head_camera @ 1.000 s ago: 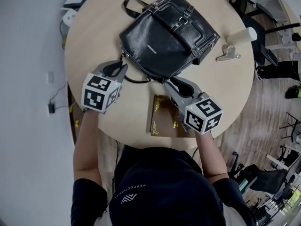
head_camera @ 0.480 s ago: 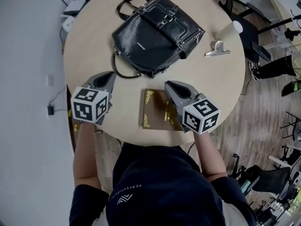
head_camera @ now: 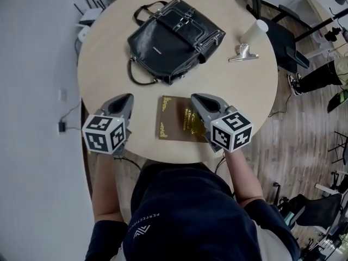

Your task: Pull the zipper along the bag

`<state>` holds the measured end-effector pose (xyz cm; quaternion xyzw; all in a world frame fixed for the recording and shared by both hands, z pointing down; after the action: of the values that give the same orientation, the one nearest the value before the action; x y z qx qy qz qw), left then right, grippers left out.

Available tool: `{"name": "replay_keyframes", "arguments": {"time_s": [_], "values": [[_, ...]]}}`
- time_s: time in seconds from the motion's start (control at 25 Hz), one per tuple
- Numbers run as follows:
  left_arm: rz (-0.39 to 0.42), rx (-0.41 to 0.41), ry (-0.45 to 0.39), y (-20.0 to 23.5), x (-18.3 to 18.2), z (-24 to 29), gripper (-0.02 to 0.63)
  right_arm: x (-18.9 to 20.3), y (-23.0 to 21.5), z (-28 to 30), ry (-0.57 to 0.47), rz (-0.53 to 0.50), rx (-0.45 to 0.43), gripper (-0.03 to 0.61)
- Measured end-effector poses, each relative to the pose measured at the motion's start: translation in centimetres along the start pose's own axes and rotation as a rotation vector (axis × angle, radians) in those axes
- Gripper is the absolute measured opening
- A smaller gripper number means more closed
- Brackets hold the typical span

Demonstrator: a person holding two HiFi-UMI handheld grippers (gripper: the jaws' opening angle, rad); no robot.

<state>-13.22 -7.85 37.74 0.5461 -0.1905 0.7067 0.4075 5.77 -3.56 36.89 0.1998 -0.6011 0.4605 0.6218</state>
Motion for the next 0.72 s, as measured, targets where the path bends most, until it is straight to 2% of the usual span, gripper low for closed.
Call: {"name": "replay_keyframes", "arguments": {"time_s": [0.4, 0.6, 0.72], "values": [[-0.044, -0.084, -0.056, -2.1, 1.1, -4.7, 0.018, -0.1, 0.9, -2.4, -0.041, -0.013, -0.035, 0.002], [-0.039, -0.093, -0.069, -1.2, 0.2, -5.6, 0.018, -0.6, 1.1, -2.5, -0.052, -0.017, 0.001, 0.002], [-0.042, -0.071, -0.079, 0.5, -0.2, -5.0, 0.018, -0.5, 0.9, -2.0, -0.052, -0.009, 0.051, 0.002]]}}
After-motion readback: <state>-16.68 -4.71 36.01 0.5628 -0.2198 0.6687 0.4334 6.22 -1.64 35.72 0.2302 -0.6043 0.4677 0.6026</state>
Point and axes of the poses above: the fingertips, and each gripper's own axes: z forward along the fingers, y to its left, x out of its underside, the point moved 1 cm from there along -z, backward along the fingers, and after that the axes turned 14 degrees about -y, right-handed, at the moved point
